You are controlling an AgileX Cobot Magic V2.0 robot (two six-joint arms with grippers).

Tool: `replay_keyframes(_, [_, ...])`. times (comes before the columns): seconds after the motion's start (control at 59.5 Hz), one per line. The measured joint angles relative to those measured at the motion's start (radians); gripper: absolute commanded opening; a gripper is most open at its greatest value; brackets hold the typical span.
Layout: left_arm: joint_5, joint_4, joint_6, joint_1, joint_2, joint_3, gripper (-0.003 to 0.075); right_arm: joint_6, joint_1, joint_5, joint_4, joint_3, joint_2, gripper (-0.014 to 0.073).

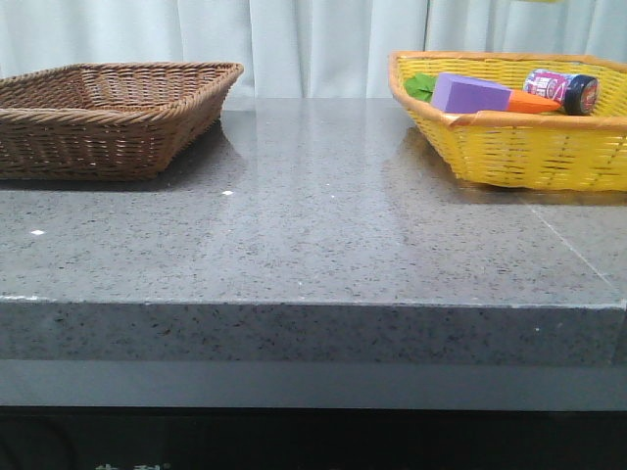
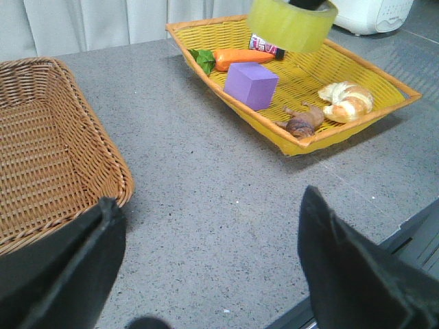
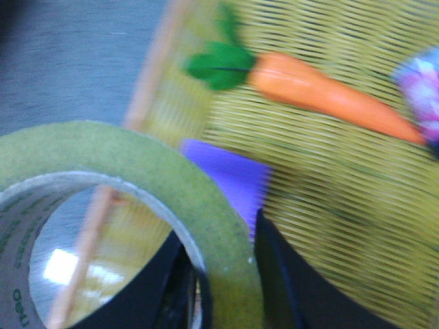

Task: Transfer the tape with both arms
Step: 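Lift the tape roll out and set it on the table between baskets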

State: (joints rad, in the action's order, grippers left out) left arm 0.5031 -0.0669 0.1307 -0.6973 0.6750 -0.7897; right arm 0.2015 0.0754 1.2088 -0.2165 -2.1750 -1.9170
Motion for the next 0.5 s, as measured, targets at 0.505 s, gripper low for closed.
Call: replay_keyframes(0.505, [0.000,0.000,0.000,0.000,0.000,0.000,0.0512,0.083,0.354,0.005,-0.004,0.040,-0.058,0.0089])
